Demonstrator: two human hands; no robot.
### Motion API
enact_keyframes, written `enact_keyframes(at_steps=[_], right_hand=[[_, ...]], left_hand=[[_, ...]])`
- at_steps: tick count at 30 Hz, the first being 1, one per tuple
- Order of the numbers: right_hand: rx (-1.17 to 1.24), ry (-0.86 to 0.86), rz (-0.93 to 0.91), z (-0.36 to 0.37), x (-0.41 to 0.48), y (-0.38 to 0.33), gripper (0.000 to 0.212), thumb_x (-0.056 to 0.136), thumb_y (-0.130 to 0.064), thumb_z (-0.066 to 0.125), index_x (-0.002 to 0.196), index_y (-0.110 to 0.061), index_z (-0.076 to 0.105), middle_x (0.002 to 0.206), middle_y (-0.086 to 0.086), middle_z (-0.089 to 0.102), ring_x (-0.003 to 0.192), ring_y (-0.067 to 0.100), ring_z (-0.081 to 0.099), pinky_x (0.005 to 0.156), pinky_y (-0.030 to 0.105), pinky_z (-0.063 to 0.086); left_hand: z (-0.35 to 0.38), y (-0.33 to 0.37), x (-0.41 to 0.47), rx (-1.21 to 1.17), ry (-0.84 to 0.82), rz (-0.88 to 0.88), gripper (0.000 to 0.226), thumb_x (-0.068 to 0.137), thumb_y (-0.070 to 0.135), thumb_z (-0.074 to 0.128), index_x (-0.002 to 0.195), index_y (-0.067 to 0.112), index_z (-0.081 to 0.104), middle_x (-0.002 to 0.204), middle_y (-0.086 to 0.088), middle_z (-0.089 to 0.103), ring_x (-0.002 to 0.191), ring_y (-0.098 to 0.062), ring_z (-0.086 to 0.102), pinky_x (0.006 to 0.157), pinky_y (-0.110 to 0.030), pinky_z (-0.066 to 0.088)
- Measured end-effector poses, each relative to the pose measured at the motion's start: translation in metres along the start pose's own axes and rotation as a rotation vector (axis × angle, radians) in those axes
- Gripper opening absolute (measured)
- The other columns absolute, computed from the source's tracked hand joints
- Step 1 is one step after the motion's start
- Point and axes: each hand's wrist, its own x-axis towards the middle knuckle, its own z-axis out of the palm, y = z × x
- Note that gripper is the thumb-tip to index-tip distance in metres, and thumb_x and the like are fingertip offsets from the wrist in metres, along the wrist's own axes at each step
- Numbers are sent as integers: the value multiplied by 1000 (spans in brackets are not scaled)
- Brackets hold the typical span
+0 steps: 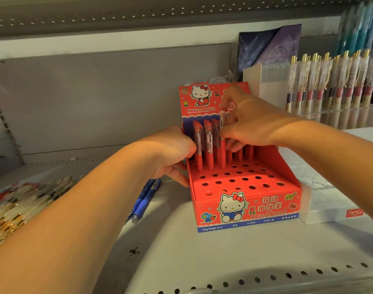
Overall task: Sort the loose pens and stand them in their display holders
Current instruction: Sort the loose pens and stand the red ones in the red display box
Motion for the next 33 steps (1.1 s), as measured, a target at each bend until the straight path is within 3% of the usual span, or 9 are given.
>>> enact_keyframes(at_steps=[6, 10, 15, 20, 24, 28, 30, 33], right_hand=[[-25, -118, -20, -4, -2, -1, 36, 87, 5, 61, 96, -25, 42, 81, 18, 69, 66, 23, 74, 62, 40, 62], [-83, -258, 13, 0, -5, -1, 31, 92, 1, 59, 96, -23, 40, 83, 17, 71, 69, 23, 75, 65, 41, 63], [-163, -246, -9, -2, -7, -3, 27, 92, -5, 60, 104, -21, 43, 81, 10, 73, 65, 15, 74, 62, 34, 62], [-424, -86, -118, -12, -11, -9, 20, 83, -34, 69, 101, -29, 62, 89, -8, 68, 78, 10, 64, 75, 31, 54], [-306, 2, -190, -15, -13, -14, 27, 82, -43, 66, 106, -30, 65, 92, -15, 68, 86, 8, 64, 85, 34, 54], [-71, 60, -266, -10, -18, -21, 24, 83, -36, 67, 107, -32, 66, 96, -16, 69, 94, 5, 65, 94, 32, 52], [36, 13, -293, 1, -26, -24, 21, 85, -30, 68, 106, -33, 66, 97, -17, 70, 95, 1, 65, 95, 30, 51], [-67, -118, -387, 24, -42, -34, 30, 88, -34, 67, 118, -30, 64, 115, -15, 68, 104, -1, 61, 96, 24, 48]], left_hand=[[1, -2, 0, 4, -15, 11, 41, 86, -11, 29, 89, 15, 60, 80, -12, 71, 81, -36, 72, 75, -61, 58], [-1, -3, 1, -1, -14, 10, 39, 86, -10, 31, 90, 15, 60, 76, -11, 72, 77, -35, 73, 72, -58, 59], [-6, -6, 4, -22, -39, 20, 38, 85, -9, 34, 93, 17, 61, 69, -6, 74, 71, -30, 74, 66, -56, 60], [-4, -8, 1, -41, 16, 16, 34, 89, -3, 39, 100, 22, 58, 74, -5, 75, 71, -28, 75, 66, -52, 61], [-5, -9, -14, -6, 49, -1, 30, 92, 9, 53, 114, 29, 60, 101, -8, 74, 95, -26, 73, 80, -47, 61], [-23, -12, -50, 22, 223, 28, 32, 90, 16, 63, 115, 36, 60, 108, 0, 71, 98, -14, 69, 85, -38, 59], [-36, -17, -74, 59, 275, 26, 34, 91, 15, 61, 120, 33, 60, 109, -1, 68, 100, -16, 67, 84, -35, 59], [-57, -32, -110, 120, 313, -7, 34, 91, 13, 58, 121, 29, 59, 111, -4, 67, 102, -17, 67, 86, -34, 58]])
